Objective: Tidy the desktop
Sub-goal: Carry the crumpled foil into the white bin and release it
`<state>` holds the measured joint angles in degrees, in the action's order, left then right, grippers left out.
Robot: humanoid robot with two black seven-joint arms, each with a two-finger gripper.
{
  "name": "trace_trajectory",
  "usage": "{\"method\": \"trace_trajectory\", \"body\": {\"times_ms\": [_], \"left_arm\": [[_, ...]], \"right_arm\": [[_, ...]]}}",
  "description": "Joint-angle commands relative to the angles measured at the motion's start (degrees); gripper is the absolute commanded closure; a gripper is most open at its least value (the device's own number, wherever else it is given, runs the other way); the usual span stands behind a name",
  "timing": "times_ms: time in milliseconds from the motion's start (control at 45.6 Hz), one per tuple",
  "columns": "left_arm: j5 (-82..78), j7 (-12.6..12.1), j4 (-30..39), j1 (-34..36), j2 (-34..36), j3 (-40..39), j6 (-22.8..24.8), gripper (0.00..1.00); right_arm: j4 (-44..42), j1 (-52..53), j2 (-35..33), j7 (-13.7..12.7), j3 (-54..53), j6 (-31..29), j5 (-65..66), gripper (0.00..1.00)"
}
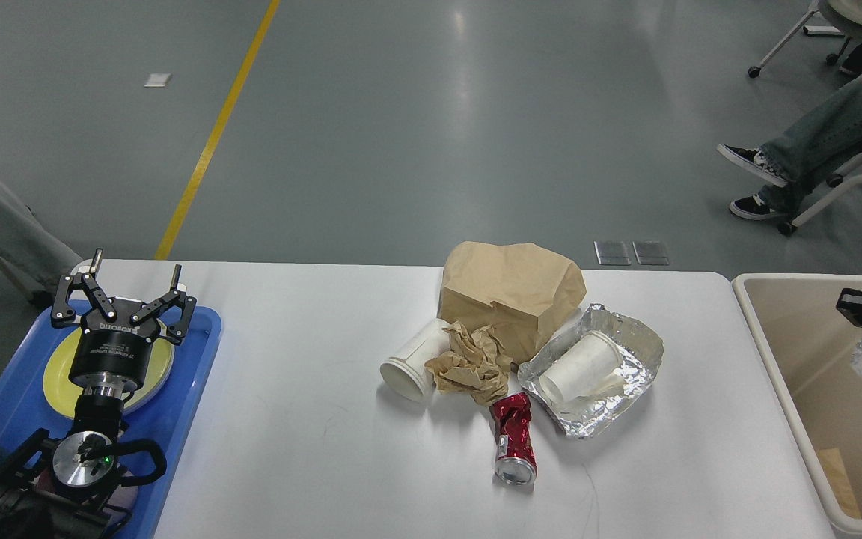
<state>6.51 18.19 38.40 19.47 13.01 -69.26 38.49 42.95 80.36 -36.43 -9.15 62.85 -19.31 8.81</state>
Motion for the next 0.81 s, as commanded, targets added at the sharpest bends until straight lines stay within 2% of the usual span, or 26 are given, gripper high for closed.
{"method": "trace_trajectory", "body": {"times_ms": [0, 175, 285, 438, 789], "left_arm": [[0.0, 0.0, 0.0, 0.0, 0.0, 0.0, 0.0, 0.04], [0.0, 0.0, 0.0, 0.0, 0.0, -0.1, 0.0, 0.04], [0.0, 0.0, 0.0, 0.0, 0.0, 0.0, 0.0, 0.04], [0.0, 0.0, 0.0, 0.0, 0.0, 0.0, 0.0, 0.04], [0.0, 0.0, 0.0, 0.0, 0.0, -0.1, 0.0, 0.04]], "right_arm": [[-12.9, -15.1, 1.4, 0.3, -9.9, 5.9, 0.0, 1.0], [-30.8, -30.3, 9.3, 0.5, -16.6, 11.2, -0.1, 1.0], [-36.8, -36.5, 14.7, 0.5, -17.6, 16.9, -0.4, 1.0], [-37.8, -41.2, 18.2, 0.6, -17.8, 22.6, -0.6, 1.0], [-37.6, -42.6, 19.3, 1.5, -21.2, 23.0, -0.8, 1.0]]}}
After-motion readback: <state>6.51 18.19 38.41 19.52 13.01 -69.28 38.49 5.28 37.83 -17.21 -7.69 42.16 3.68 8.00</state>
